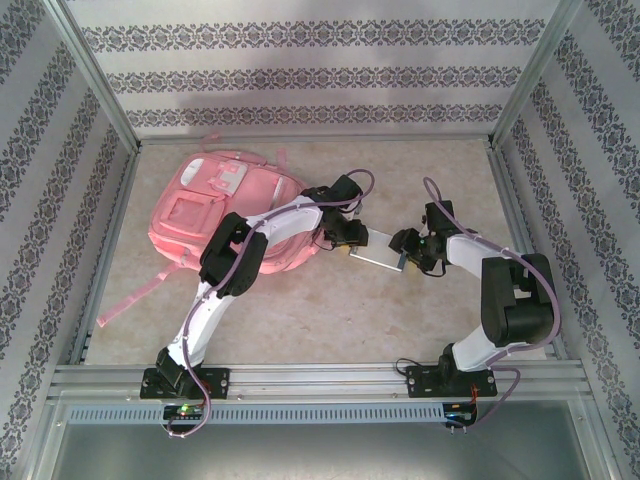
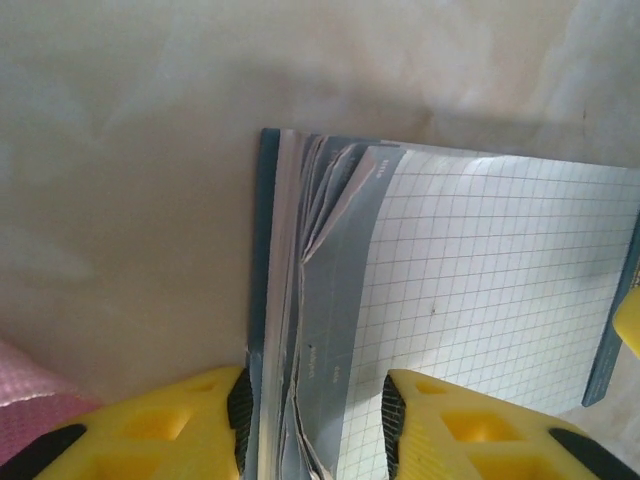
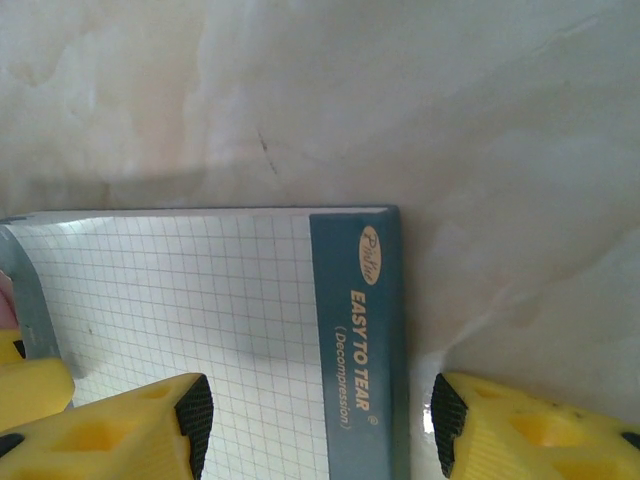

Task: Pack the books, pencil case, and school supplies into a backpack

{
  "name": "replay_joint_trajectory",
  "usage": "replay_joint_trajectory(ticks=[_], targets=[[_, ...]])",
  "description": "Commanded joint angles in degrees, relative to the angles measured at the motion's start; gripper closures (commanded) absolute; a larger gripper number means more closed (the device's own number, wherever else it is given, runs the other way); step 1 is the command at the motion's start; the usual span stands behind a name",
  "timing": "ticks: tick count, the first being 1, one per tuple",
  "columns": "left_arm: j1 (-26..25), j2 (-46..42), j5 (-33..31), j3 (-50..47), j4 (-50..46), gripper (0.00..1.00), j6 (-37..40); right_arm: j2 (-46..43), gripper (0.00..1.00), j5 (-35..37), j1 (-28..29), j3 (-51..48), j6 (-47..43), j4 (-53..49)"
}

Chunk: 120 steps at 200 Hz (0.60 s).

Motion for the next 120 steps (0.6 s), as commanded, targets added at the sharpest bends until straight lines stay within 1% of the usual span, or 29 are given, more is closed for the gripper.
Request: replay_joint_trajectory(ticks=[1, 32, 56, 92, 120], targets=[[-0.5, 1.9, 0.9, -1.1, -0.1, 0.63, 0.8, 0.2, 0.39, -2.2, 0.1, -1.2, 0.9, 2.8], [-0.8, 2.9, 2.3, -0.8, 0.0, 0.77, 0.9, 1.1, 0.41, -8.2, 0.3, -1.1, 2.6, 6.9], [-1.1, 3.6, 2.6, -0.4, -0.5, 0.82, 1.3, -2.1, 0.44, -12.7, 0.8, -2.2, 5.4, 10.8], [-1.1, 3.8, 2.9, -0.7, -0.5, 0.85, 1.8, -9.6, 0.47, -13.7, 1.4, -2.8, 7.0, 10.7], [-1.2, 3.7, 3.7, -0.6, -0.6, 0.87, 2.0, -12.0, 0.48, -14.5, 1.5, -2.8, 7.3, 10.0]])
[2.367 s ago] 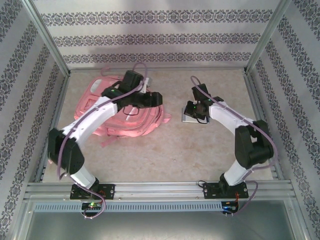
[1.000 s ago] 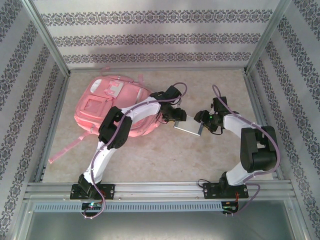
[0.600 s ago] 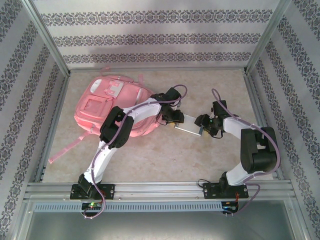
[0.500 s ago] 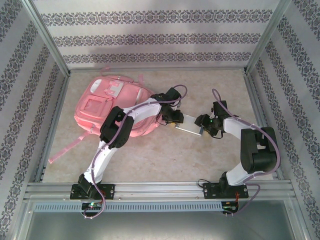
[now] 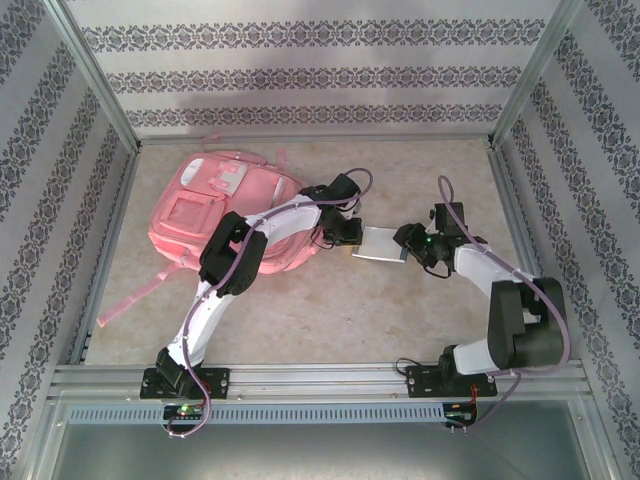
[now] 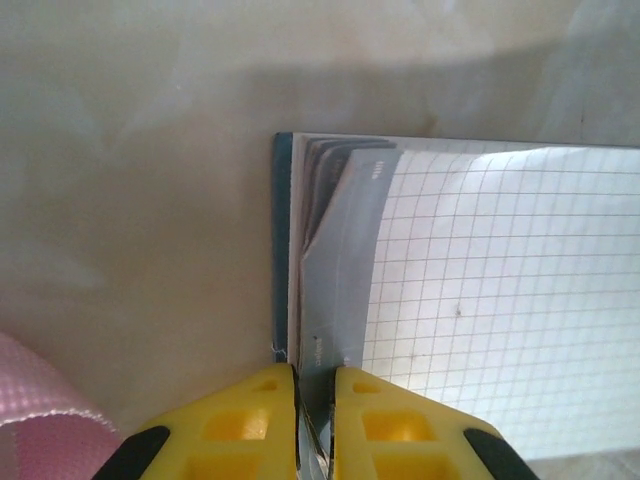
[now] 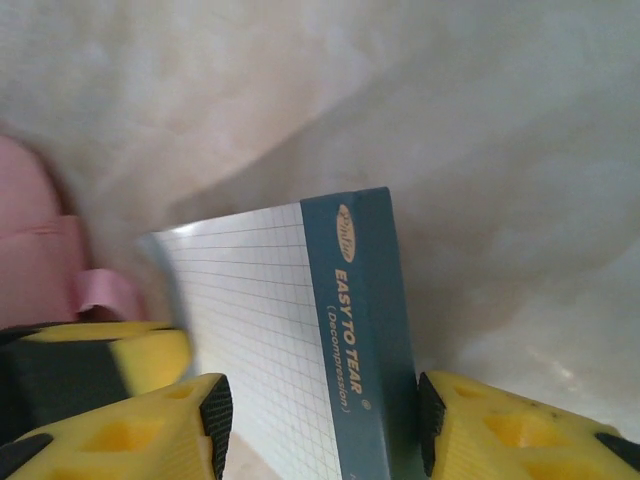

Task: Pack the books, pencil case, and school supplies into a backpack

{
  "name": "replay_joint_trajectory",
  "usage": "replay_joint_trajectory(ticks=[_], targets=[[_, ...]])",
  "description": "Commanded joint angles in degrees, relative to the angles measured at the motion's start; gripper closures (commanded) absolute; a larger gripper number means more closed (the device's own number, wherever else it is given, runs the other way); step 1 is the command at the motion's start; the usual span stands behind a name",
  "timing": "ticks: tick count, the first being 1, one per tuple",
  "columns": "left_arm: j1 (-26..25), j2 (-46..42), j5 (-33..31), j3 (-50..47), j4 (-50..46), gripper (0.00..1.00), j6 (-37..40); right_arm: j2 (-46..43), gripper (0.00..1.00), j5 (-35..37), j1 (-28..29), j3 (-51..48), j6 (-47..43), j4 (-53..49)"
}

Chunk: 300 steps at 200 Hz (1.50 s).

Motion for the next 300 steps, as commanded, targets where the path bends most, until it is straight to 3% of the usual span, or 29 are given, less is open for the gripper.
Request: replay_joint_trajectory(ticks=[1, 48, 79, 114, 147, 165, 189, 220, 258, 280, 300], targets=[[-1.7, 3.2, 2.3, -0.6, -0.8, 0.87, 1.3, -2.4, 0.48, -10.5, 2.2, 0.4, 2.0, 5.4], [-1.8, 2.6, 4.6, -0.9, -0.1, 0.88, 1.2, 2.4, 0.48, -15.0, 2.9, 0.2, 4.4, 11.2], [-1.7, 1.9, 4.4, -1.6, -0.2, 0.88, 1.2, 4.3, 0.52, -12.6, 3.5, 1.1, 2.9, 9.9], [-1.2, -0.6, 2.6, -4.1, 0.1, 0.88, 1.1, 2.5, 0.7, -6.8, 3.0, 1.8, -0.8, 4.5], [0.5, -6.4, 2.1, -8.1, 0.4, 0.68, 0.8, -1.5, 1.0, -6.9, 3.0, 1.8, -2.4, 2.7], [2.0, -12.2, 1.4, -10.2, -0.5, 0.51, 2.4, -5.4, 1.0, -7.4, 3.7, 2.1, -4.4, 1.5], [2.5, -18.4, 1.0, -6.8, -8.6, 0.4, 12.7, -10.5, 1.0, -11.1, 6.4, 4.0, -9.0, -0.2], [2.7, -24.1, -1.6, 0.2, -18.9, 0.36, 25.8, -15.2, 1.0, -13.2, 12.8, 7.5, -13.0, -1.2], [2.8, -30.8, -0.7, 0.5, -22.2, 0.35, 37.9, -19.2, 1.0, -16.1, 18.2, 13.2, -21.8, -5.3], [3.2, -33.6, -2.3, -1.9, -21.9, 0.34, 39.3, -20.9, 1.0, -17.4, 18.9, 13.3, -22.0, -5.3], [5.6, -36.9, 1.5, -6.3, -18.7, 0.33, 36.0, -23.1, 1.0, -19.2, 18.9, 11.5, -20.7, -2.6]])
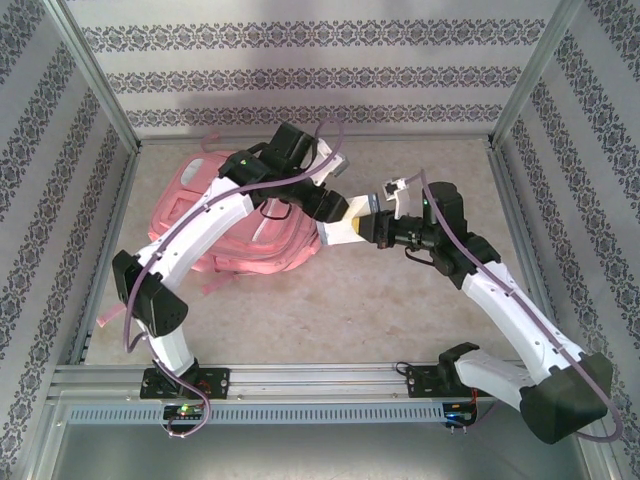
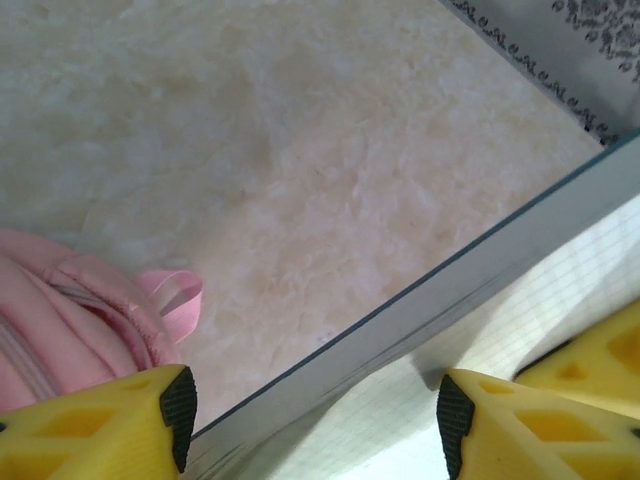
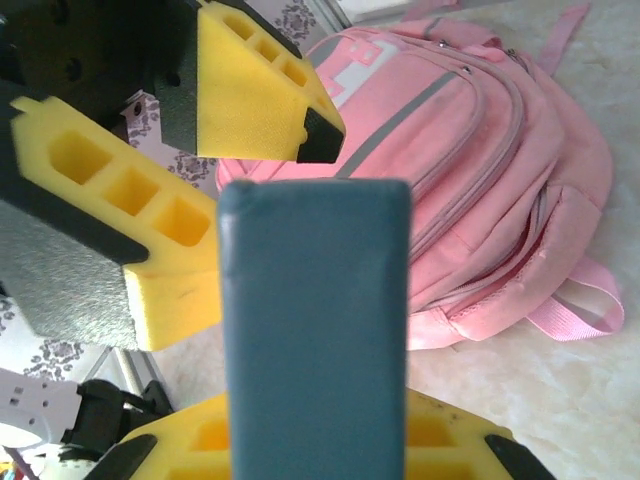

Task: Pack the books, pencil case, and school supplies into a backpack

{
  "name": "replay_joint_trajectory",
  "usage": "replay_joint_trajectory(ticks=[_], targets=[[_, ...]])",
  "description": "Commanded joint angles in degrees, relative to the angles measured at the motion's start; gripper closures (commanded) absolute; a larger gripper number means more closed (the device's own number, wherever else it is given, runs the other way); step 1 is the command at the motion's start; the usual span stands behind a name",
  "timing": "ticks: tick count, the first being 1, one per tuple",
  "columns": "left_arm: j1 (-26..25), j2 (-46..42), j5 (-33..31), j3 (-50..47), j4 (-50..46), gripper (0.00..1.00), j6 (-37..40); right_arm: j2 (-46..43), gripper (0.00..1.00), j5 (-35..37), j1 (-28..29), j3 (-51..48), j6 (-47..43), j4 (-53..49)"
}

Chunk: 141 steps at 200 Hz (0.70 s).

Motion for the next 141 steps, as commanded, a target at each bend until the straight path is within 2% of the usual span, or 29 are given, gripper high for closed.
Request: replay_joint_trajectory(ticks=[1, 24, 50, 60, 88, 115, 141], targets=[[2.9, -2.5, 2.1, -5.1, -0.9, 0.33, 1.4, -3.2, 1.0, -4.1, 0.2, -0.6, -1.6, 2.7], [7.0, -7.0, 16.6, -12.7, 7.8, 0.31, -3.4, -5.3, 1.0, -7.8, 0.3, -2.8, 0.2, 7.3], [7.9, -9.1, 30.5, -16.5, 11.7, 0.31, -1.3, -5.2, 1.0, -10.9, 0.5, -2.9, 0.9, 8.7], [7.9, -8.4, 35.7, -16.2, 11.3, 0.34, -0.7, -5.3, 1.0, -11.3, 0.4, -2.9, 0.9, 9.0], [8.3, -6.1, 43.0, -15.7, 10.0, 0.42, 1.3, -5.1, 1.0, -13.3, 0.5, -3.3, 2.3, 11.2], [9.6, -4.5, 48.7, -15.2, 10.8, 0.58, 0.7, -5.5, 1.0, -13.0, 0.5, -3.3, 2.7, 11.0], [9.7, -4.8, 50.7, -15.8, 12.7, 0.85, -0.5, -6.6, 1.0, -11.5, 0.5, -4.2, 2.7, 10.8]])
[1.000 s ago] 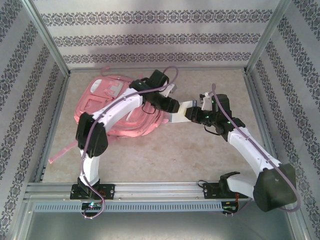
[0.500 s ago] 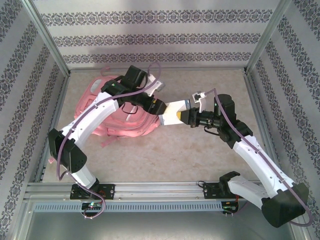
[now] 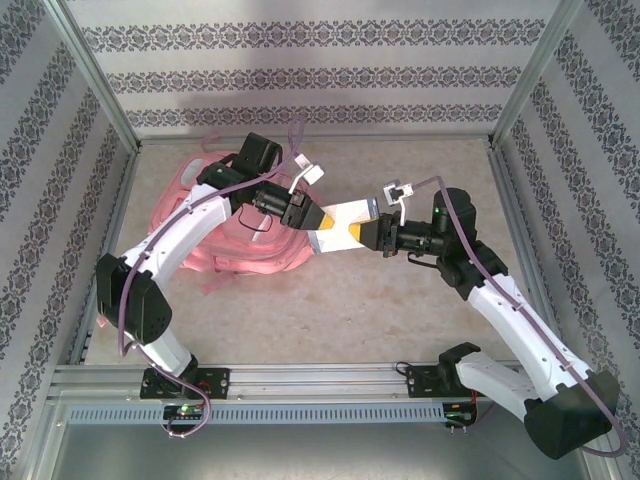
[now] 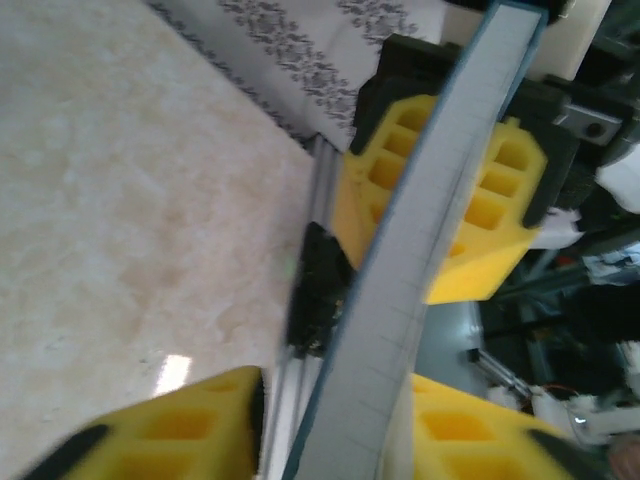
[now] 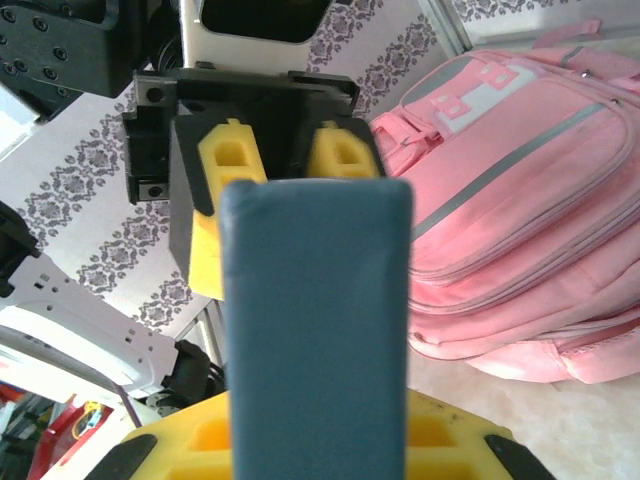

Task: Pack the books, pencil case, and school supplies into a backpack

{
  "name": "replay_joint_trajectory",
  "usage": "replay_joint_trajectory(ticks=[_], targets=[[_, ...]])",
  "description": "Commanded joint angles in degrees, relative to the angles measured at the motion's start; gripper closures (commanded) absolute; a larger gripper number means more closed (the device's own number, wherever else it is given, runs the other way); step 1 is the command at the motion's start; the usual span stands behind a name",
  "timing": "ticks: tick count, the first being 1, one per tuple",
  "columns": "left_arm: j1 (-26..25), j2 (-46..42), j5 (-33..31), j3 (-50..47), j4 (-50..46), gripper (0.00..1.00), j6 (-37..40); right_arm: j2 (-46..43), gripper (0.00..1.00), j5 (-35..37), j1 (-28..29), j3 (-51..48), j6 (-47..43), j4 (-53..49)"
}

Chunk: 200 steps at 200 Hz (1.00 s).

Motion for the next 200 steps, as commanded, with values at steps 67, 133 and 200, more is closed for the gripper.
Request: replay_joint_trajectory(ticks=[67, 133, 200], targets=[[0.5, -7.2, -0.7, -12.9, 36.5, 1.0, -25.6, -8.0, 0.27, 17.4, -0.4, -7.7, 15.1, 12.2], [-0.9, -10.3, -2.3, -15.7, 42.2, 1.0, -32.2, -7.0, 0.21, 10.1, -2.8, -4.5, 16.1, 12.4], [-0.9, -8.0, 5.6, -5.4, 11.9, 1.0, -8.5, 1.7, 0.26, -5.5, -2.7, 9.8, 2.5, -7.9]])
